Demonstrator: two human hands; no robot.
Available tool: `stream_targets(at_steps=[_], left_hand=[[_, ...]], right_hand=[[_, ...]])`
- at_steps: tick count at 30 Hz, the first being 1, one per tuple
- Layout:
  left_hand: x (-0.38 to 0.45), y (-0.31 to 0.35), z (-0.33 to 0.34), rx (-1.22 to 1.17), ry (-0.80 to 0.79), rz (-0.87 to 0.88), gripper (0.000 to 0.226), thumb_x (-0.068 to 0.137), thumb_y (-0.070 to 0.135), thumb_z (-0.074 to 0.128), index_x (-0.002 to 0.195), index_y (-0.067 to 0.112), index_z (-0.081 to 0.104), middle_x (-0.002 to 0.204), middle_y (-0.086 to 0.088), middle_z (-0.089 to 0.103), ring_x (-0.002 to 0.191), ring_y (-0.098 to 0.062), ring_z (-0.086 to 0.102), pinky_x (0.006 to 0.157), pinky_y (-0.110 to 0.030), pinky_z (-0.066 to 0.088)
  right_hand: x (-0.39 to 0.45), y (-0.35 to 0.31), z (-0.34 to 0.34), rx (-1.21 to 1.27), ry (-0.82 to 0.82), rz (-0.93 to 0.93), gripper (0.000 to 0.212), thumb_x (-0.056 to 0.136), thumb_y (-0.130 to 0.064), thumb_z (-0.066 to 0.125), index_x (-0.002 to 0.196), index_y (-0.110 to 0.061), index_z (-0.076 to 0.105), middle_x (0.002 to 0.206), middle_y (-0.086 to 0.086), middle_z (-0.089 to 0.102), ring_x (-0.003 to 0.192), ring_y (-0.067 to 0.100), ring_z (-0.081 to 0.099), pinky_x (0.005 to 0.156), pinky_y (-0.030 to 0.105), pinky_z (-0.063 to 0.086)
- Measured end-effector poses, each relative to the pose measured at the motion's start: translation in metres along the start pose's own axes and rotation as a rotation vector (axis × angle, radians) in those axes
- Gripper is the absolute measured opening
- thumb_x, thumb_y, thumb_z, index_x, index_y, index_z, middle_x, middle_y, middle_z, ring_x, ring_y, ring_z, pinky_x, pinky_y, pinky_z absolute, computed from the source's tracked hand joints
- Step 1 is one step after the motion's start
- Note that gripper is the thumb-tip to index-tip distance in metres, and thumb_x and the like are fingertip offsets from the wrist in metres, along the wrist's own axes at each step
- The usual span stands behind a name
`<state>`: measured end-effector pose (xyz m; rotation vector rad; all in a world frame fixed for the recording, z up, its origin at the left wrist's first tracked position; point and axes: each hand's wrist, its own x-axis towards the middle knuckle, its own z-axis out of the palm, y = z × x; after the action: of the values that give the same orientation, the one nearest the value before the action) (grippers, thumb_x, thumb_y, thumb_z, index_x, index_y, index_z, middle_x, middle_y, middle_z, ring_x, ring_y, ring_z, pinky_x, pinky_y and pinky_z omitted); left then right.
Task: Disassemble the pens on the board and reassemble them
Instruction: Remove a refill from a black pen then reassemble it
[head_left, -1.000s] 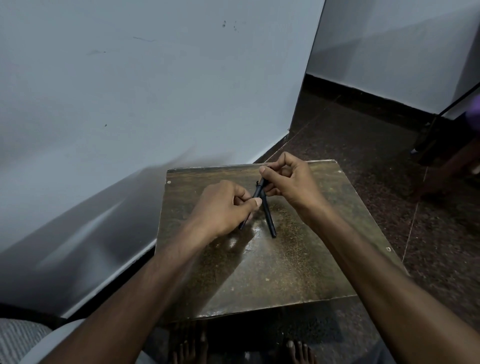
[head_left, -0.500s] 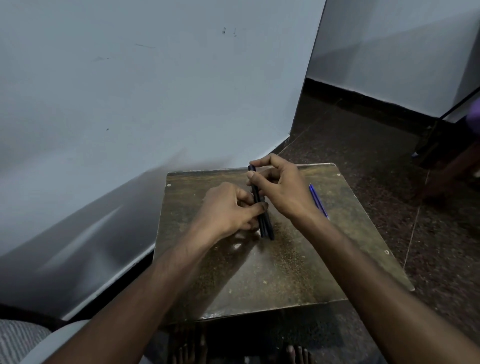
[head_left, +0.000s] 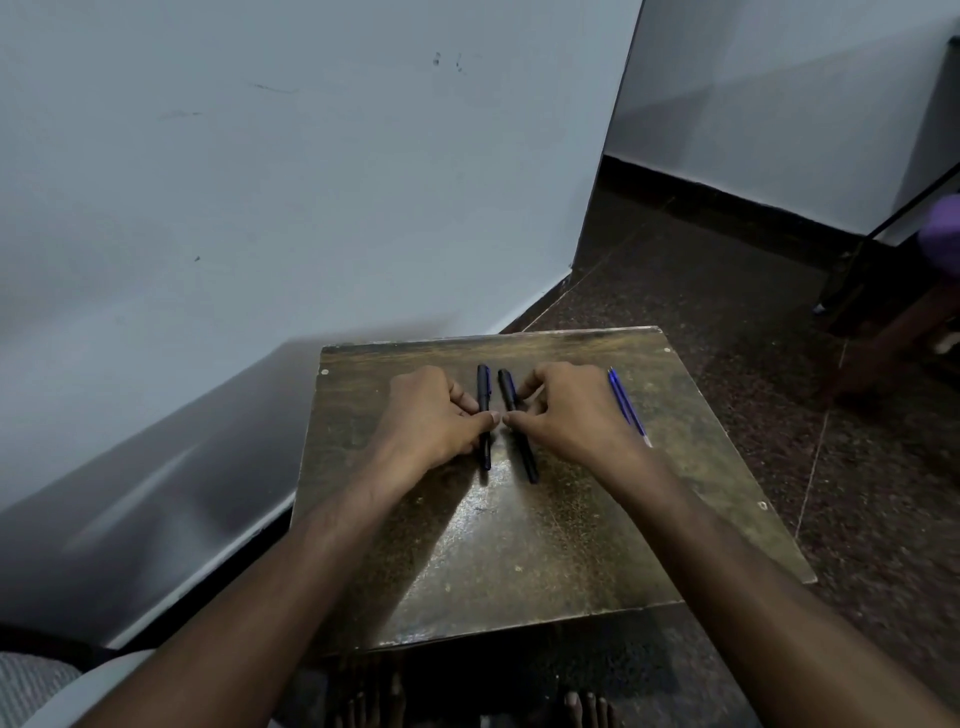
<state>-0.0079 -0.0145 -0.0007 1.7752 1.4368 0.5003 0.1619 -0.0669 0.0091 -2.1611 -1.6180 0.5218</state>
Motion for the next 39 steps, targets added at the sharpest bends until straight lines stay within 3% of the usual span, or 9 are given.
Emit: stream_targets(at_steps=[5,10,16,21,25,29,32,39], left_hand=[[0.000,0.000,0.007,0.057,-0.006,-0.002,0.023,0.083,0.033,0.095,0.080,0.017,0.078,0.067,0.001,0.081,0.062,-0.008,0.080,0.068,-0.025,0.068],[-0.002,0.002,0.009,0.049,-0.037,-0.008,0.019,0.088,0.029,0.090,0.086,0.014,0.079,0.067,0.000,0.082,0.060,-0.004,0.079,0.069,-0.025,0.068],[-0.005,0.004,0.009,0.009,-0.088,-0.021,0.014,0.090,0.023,0.089,0.084,0.013,0.080,0.066,0.002,0.081,0.058,-0.003,0.078,0.055,-0.014,0.061],[-0.004,0.001,0.003,0.041,-0.098,-0.014,0.022,0.091,0.037,0.087,0.079,0.019,0.082,0.062,0.009,0.079,0.059,-0.002,0.078,0.061,-0.015,0.062],[-0.004,-0.005,-0.007,0.089,-0.041,0.040,0.021,0.093,0.037,0.085,0.081,0.019,0.082,0.060,0.008,0.078,0.054,-0.006,0.077,0.049,-0.009,0.053],[-0.008,-0.006,-0.010,0.166,-0.008,0.104,0.021,0.097,0.036,0.081,0.082,0.021,0.081,0.063,0.004,0.078,0.057,-0.012,0.077,0.049,-0.013,0.057],[-0.008,-0.004,-0.009,0.224,0.024,0.129,0.019,0.096,0.039,0.081,0.084,0.024,0.079,0.068,0.007,0.077,0.057,-0.004,0.073,0.045,-0.005,0.047],[-0.007,-0.003,-0.009,0.296,0.050,0.153,0.022,0.097,0.039,0.080,0.080,0.024,0.076,0.073,0.009,0.075,0.065,-0.001,0.071,0.053,-0.010,0.042]], right_hand=[[0.001,-0.003,-0.001,0.014,0.007,0.010,0.030,0.094,-0.029,0.084,0.119,-0.013,0.076,0.110,0.011,0.079,0.099,0.022,0.076,0.082,0.026,0.055],[0.000,-0.005,0.001,0.053,0.000,-0.032,0.024,0.098,-0.022,0.079,0.119,-0.010,0.076,0.104,0.012,0.081,0.098,0.025,0.078,0.088,0.035,0.064],[0.001,-0.004,0.005,0.059,0.029,-0.066,0.024,0.099,-0.019,0.079,0.120,-0.009,0.075,0.098,0.009,0.081,0.091,0.020,0.077,0.080,0.026,0.059],[0.005,0.005,-0.009,-0.005,0.121,-0.039,0.017,0.098,-0.022,0.080,0.111,-0.010,0.080,0.098,0.005,0.079,0.089,0.015,0.072,0.076,0.021,0.058],[0.005,0.035,-0.037,-0.062,0.235,0.058,0.009,0.096,-0.019,0.082,0.098,-0.010,0.084,0.095,0.006,0.081,0.087,0.016,0.073,0.082,0.026,0.057],[0.001,0.063,-0.051,-0.176,0.191,0.131,0.018,0.094,-0.021,0.081,0.098,-0.003,0.084,0.094,0.014,0.082,0.095,0.028,0.076,0.092,0.040,0.062],[-0.002,0.072,-0.050,-0.192,0.148,0.167,0.016,0.091,-0.017,0.083,0.095,-0.001,0.084,0.088,0.017,0.081,0.090,0.031,0.077,0.086,0.048,0.065],[-0.002,0.077,-0.049,-0.187,0.151,0.159,0.010,0.089,-0.011,0.083,0.082,-0.005,0.083,0.078,0.017,0.078,0.078,0.031,0.077,0.073,0.048,0.068]])
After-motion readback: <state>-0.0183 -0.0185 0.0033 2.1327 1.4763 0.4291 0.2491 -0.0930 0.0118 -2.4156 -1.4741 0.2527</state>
